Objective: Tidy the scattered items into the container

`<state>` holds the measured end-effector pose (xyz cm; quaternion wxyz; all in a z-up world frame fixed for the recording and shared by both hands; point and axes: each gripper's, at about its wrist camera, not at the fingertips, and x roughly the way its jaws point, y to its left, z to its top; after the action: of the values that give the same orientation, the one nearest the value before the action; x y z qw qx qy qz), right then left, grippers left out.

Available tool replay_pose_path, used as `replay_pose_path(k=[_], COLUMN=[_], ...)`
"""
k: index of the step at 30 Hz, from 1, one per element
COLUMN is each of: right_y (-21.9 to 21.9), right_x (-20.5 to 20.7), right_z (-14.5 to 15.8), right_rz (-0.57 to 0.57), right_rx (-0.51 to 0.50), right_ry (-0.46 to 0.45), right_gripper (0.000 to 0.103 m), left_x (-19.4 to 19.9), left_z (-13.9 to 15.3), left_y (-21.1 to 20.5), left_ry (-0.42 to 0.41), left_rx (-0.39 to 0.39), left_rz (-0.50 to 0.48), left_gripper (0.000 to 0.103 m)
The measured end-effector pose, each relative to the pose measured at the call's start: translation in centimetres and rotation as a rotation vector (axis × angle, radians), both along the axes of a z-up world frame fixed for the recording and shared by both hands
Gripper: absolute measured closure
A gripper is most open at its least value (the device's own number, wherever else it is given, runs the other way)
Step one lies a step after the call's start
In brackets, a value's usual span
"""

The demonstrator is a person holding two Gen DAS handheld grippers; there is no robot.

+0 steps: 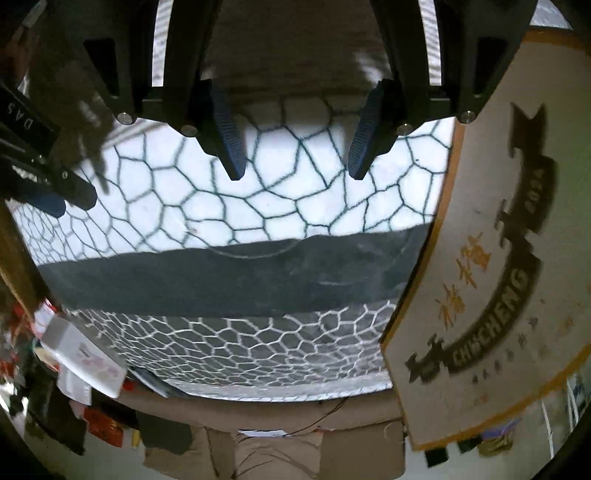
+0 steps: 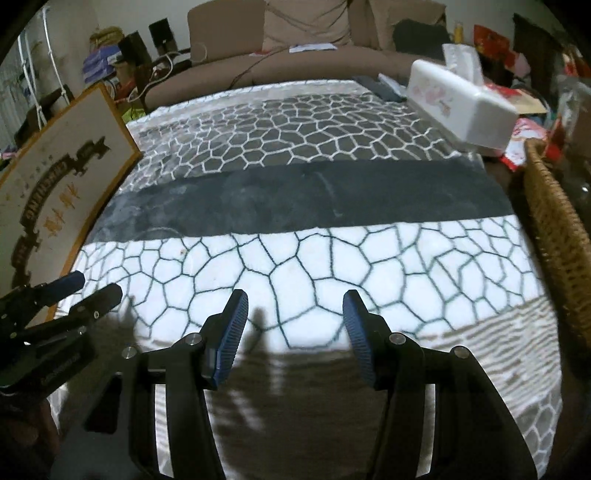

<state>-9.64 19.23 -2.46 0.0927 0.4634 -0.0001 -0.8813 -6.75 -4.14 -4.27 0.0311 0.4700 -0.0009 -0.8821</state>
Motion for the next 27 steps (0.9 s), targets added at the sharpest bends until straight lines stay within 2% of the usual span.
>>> replay_pose_path(k=[5,8,14,15,16,17,23,25,27], right_y=[-0.4,-0.3,-0.8,-1.0,-1.1,-1.2,-1.4,-0.9,-0.2], right_x=[-1.2,-1.6,-1.7,-1.6,-1.6,-1.5,-1.4,-1.5,-1.5], right_z=[-1.3,-1.4,-1.7,-1.8,-1.9,-2.0,-1.9,-1.6,-1.2], right_rz=[-0.002,-0.012,-0.005,0.003,0.01,0.013,-0.012,-0.059,-0.088], right_rx=[0.013,0.0,0.031,0.037,0.038,0.037,0.053,0.052,0.03], right_ry=[-0.014,-0.011,0.01,0.014,0.02,0.023,0.038,0.044,0.06], right_gripper=[0.052,0.048,0.044,0.04,0.032,0.03,0.029,0.009,0.007], left_x=[-0.6,-0.8,-0.8,-0.8,-0.7,-0.7,-0.9,-1.0,-1.1], left_z=[-0.8,-0.9,-1.1,-1.2,-1.2,-1.3,-1.6,-1.7,-1.6], left_y=[0.1,0.2,-0.1,-0.1,-0.1,-0.2,-1.0,-1.3,-1.3], left_ry=[0.001,0.002,0.02,0.026,0.031,0.036,0.03,0.018,0.006], left_rx=[0.0,-0.002,0.001,-0.009,-0.013,-0.013,0.002,0.023,0.036], left_rz=[0.011,0.007,0.038,0.04,0.044,0.048,0.091,0.092,0.081], left_gripper=[0.04,0.039,0.028,0.025,0.022,0.02,0.003,0.0,0.0])
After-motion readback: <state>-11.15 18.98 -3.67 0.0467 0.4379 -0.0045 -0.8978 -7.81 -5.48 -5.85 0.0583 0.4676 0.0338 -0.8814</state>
